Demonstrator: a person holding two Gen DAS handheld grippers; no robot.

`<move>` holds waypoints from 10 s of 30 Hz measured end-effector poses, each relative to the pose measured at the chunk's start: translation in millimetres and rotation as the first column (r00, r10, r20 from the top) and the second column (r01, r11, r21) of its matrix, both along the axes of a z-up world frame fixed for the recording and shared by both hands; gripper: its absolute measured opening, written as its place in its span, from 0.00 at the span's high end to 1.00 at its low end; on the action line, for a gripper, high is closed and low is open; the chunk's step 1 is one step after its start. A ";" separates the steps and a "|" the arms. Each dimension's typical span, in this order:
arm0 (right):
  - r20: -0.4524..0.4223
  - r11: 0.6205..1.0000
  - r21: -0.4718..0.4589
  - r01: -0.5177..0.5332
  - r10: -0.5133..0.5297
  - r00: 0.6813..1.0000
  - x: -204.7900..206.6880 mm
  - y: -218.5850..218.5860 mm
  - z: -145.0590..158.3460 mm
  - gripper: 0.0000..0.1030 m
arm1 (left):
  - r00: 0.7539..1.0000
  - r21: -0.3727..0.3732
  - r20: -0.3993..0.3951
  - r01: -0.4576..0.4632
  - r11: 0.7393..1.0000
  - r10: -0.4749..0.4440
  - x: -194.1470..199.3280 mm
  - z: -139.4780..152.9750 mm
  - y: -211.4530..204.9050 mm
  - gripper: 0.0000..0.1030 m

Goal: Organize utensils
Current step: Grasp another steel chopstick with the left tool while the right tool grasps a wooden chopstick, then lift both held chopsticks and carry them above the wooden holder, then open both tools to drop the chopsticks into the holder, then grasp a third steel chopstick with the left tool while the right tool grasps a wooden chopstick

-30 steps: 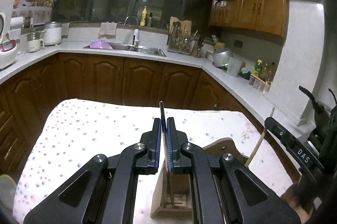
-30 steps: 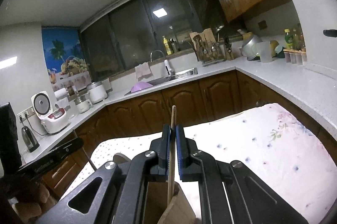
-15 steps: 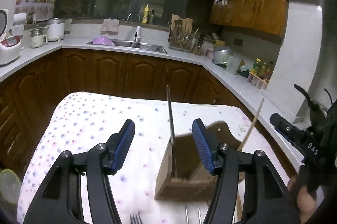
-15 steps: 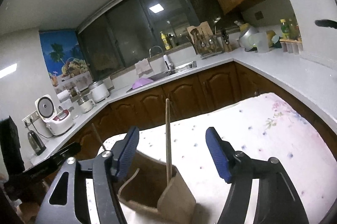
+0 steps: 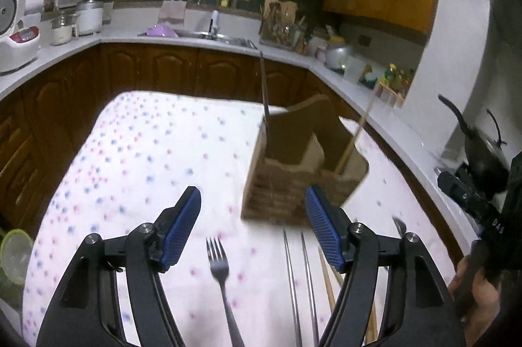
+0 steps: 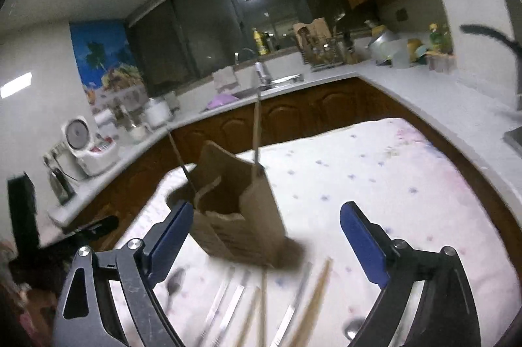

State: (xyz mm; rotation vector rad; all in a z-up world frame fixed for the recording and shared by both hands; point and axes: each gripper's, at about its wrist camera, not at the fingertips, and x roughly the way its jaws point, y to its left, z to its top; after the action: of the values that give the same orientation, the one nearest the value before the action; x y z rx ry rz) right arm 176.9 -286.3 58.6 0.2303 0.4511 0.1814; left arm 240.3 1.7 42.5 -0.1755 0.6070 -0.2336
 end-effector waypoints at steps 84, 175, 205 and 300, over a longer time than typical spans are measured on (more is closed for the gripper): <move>-0.431 0.996 0.043 -0.079 0.090 0.898 81.1 -4.9 -102.9 0.95 | 0.919 0.178 -0.340 0.270 0.946 -0.198 67.7 -77.0 -73.5 0.96; 0.286 0.999 -0.035 0.005 0.005 0.958 58.5 36.3 105.9 0.95 | 0.905 -0.030 0.425 0.031 0.999 -0.015 44.9 136.8 -11.7 0.96; 0.085 1.000 -0.024 -0.007 0.009 0.996 107.9 33.7 29.1 0.94 | 0.983 -0.004 0.184 -0.011 1.000 0.011 112.6 36.9 -22.9 0.95; -0.467 0.992 -0.116 -0.057 -0.004 0.884 80.3 -20.3 -121.6 0.73 | 0.910 0.185 -0.379 0.254 0.949 -0.170 64.4 -111.5 -118.8 0.59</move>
State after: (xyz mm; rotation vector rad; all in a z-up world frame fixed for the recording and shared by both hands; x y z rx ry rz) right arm 257.2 -306.6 -63.0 0.1403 0.9454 0.1215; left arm 304.7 -117.0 -69.0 0.0787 1.0153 -0.3445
